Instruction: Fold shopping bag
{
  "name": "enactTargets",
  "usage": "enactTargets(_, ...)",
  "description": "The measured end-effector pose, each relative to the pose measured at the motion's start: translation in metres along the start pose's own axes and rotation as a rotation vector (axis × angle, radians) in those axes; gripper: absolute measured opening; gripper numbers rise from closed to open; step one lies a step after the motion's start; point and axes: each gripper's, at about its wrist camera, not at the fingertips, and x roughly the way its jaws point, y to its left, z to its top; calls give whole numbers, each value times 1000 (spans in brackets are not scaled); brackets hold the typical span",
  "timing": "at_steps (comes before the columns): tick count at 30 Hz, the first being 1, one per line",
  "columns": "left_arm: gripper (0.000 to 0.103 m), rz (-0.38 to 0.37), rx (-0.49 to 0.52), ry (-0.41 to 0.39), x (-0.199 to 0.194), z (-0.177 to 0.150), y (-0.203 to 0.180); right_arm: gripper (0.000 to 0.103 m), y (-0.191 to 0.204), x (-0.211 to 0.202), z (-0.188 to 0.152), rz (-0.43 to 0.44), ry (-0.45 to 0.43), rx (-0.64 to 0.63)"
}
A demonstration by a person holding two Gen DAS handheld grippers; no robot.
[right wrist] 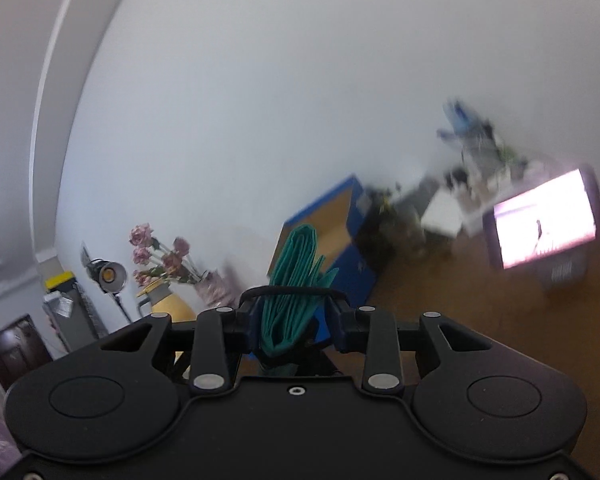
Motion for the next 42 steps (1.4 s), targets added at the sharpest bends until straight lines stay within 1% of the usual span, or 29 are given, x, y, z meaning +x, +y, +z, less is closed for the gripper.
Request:
enactTargets(2, 11, -4, 20, -46, -4, -13, -4, 35, -5, 1, 0, 9, 7, 40)
enactTargets(5, 11, -8, 51, -81, -8, -23, 0, 35, -9, 4, 7, 20, 41, 67)
enactTargets(8, 10, -7, 116, -172, 6, -50, -10, 33, -3, 4, 14, 20, 76, 13)
enactTargets(9, 10, -11, 132, -206, 7, -56, -13, 29, -1, 6, 19, 25, 97, -6)
enactTargets(10, 10, -15, 145, -241, 8, -61, -15, 21, -1, 10, 25, 40, 128, -8)
enactTargets(11, 10, -16, 168, -291, 8, -65, -17, 20, 0, 14, 31, 55, 168, -11)
enactTargets(12, 10, -17, 168, -335, 5, -66, -14, 18, 2, 22, 36, 66, 236, -27)
enactTargets(13, 10, -35, 169, -356, 4, -64, -13, 20, 6, 33, 41, 65, 324, -65)
enactTargets(14, 10, -55, 178, -376, 5, -64, -13, 20, 12, 45, 46, 57, 420, -123)
enactTargets(17, 11, -113, 193, -391, 7, -62, -19, 22, 47, 83, 62, -22, 746, -421)
enactTargets(18, 11, -121, 195, -391, 9, -61, -23, 21, 64, 93, 65, -51, 841, -555)
enactTargets(19, 11, -139, 193, -365, 13, -60, -26, 10, 91, 96, 63, -80, 898, -771)
enactTargets(20, 11, -158, 190, -332, 19, -59, -29, 12, 117, 93, 55, -98, 920, -1010)
enactTargets(21, 11, -196, 181, -296, 24, -60, -31, 34, 141, 84, 48, -102, 888, -1235)
enactTargets(22, 12, -195, 184, -273, 28, -63, -34, 60, 159, 72, 44, -103, 808, -1410)
enactTargets(23, 12, -185, 189, -254, 33, -66, -39, 67, 171, 60, 42, -100, 718, -1527)
enactTargets(24, 12, -179, 202, -230, 38, -69, -40, 71, 180, 48, 39, -95, 633, -1620)
enactTargets(25, 12, -176, 196, -201, 43, -71, -39, 71, 181, 38, 35, -85, 570, -1661)
enactTargets(26, 12, -173, 184, -172, 49, -73, -38, 71, 178, 28, 28, -80, 530, -1680)
enactTargets(28, 12, -190, 149, -119, 58, -73, -31, 70, 160, 11, -1, -74, 514, -1745)
enactTargets(29, 12, -194, 131, -107, 60, -70, -25, 69, 147, 5, -21, -80, 521, -1819)
enactTargets(32, 12, -204, 88, -109, 67, -62, -13, 66, 109, 3, -75, -156, 516, -2037)
enactTargets(33, 12, -203, 79, -114, 68, -59, -8, 53, 98, 4, -87, -200, 473, -2095)
enactTargets(34, 12, -211, 69, -107, 70, -59, -7, 24, 87, 3, -97, -238, 388, -2162)
enactTargets(35, 12, -220, 59, -98, 73, -59, -6, 23, 78, 0, -104, -270, 287, -2224)
enactTargets(36, 12, -213, 37, -92, 71, -57, 1, 19, 71, -2, -111, -285, 217, -2254)
enactTargets(37, 11, -216, 45, -91, 70, -56, 2, 19, 67, -4, -116, -305, 174, -2249)
enactTargets(39, 11, -237, 61, -88, 69, -56, 2, 17, 58, -5, -127, -344, 154, -2243)
enactTargets(42, 12, -258, 90, -114, 60, -60, 2, 14, 46, -13, -131, -330, 129, -2213)
